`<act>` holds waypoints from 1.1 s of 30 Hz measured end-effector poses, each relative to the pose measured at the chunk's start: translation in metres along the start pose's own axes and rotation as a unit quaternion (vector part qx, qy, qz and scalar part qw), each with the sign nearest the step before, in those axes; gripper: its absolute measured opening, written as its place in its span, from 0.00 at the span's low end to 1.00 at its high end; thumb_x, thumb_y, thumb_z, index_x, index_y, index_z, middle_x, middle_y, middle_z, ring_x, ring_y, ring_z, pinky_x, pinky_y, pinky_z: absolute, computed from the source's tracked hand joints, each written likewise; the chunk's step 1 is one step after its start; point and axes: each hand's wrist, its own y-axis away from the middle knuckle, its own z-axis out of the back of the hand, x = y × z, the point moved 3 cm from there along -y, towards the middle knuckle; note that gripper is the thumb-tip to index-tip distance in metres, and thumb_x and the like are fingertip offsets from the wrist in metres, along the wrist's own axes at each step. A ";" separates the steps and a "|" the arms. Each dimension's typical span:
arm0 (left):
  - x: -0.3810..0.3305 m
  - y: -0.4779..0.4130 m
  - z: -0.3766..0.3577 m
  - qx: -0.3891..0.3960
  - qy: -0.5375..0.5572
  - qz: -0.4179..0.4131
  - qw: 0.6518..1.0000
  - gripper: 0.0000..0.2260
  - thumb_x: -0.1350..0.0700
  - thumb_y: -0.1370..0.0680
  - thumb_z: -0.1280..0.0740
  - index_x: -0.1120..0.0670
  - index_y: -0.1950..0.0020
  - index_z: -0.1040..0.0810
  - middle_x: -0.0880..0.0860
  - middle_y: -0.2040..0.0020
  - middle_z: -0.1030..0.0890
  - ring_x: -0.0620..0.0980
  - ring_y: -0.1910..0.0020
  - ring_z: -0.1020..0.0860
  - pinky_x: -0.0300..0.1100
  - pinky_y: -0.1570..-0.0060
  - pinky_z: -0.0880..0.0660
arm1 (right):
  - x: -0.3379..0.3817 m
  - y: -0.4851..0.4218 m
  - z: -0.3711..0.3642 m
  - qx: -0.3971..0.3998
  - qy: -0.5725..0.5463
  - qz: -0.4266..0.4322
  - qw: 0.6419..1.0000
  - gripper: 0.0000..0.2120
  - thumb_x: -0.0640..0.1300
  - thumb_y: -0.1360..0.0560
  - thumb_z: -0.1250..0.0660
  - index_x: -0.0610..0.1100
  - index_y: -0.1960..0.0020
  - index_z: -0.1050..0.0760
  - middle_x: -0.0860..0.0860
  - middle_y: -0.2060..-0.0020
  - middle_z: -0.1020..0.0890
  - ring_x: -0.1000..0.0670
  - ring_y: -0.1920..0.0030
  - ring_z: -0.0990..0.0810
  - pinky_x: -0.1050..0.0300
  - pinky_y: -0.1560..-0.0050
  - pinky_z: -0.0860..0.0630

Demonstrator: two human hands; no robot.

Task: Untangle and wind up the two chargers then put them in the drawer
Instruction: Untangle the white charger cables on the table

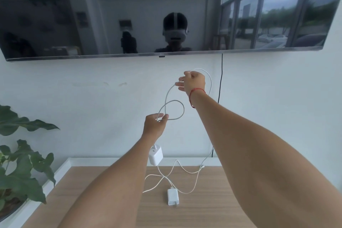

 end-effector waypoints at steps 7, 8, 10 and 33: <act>0.007 0.000 -0.002 0.023 -0.042 0.017 0.999 0.15 0.47 0.22 0.34 0.58 0.46 0.19 0.59 0.47 0.19 0.58 0.49 0.22 0.44 0.50 0.27 | -0.016 -0.004 0.045 -0.076 0.192 0.016 0.978 0.14 0.41 0.22 0.44 0.39 0.59 0.23 0.45 0.64 0.27 0.46 0.68 0.30 0.55 0.65 0.26; 0.010 0.000 -0.004 0.033 -0.056 0.016 0.998 0.15 0.47 0.22 0.34 0.59 0.47 0.19 0.57 0.51 0.20 0.56 0.52 0.23 0.40 0.54 0.29 | -0.019 -0.004 0.054 -0.079 0.231 0.020 0.970 0.16 0.40 0.23 0.44 0.41 0.69 0.30 0.46 0.68 0.32 0.47 0.71 0.36 0.58 0.71 0.35; 0.017 0.002 -0.010 0.054 -0.099 0.009 0.994 0.15 0.48 0.22 0.34 0.60 0.49 0.18 0.55 0.56 0.21 0.53 0.58 0.25 0.38 0.62 0.32 | -0.022 -0.002 0.072 -0.075 0.295 0.016 0.952 0.18 0.38 0.26 0.44 0.45 0.73 0.44 0.48 0.73 0.40 0.47 0.72 0.44 0.58 0.72 0.46; 0.166 0.072 -0.114 0.246 -0.306 0.085 0.916 0.08 0.48 0.23 0.36 0.51 0.56 0.22 0.51 0.60 0.20 0.55 0.56 0.19 0.41 0.58 0.25 | -0.243 0.106 0.229 0.086 0.642 -0.279 0.709 0.19 0.35 0.23 0.44 0.39 0.32 0.32 0.42 0.35 0.27 0.41 0.36 0.25 0.50 0.40 0.27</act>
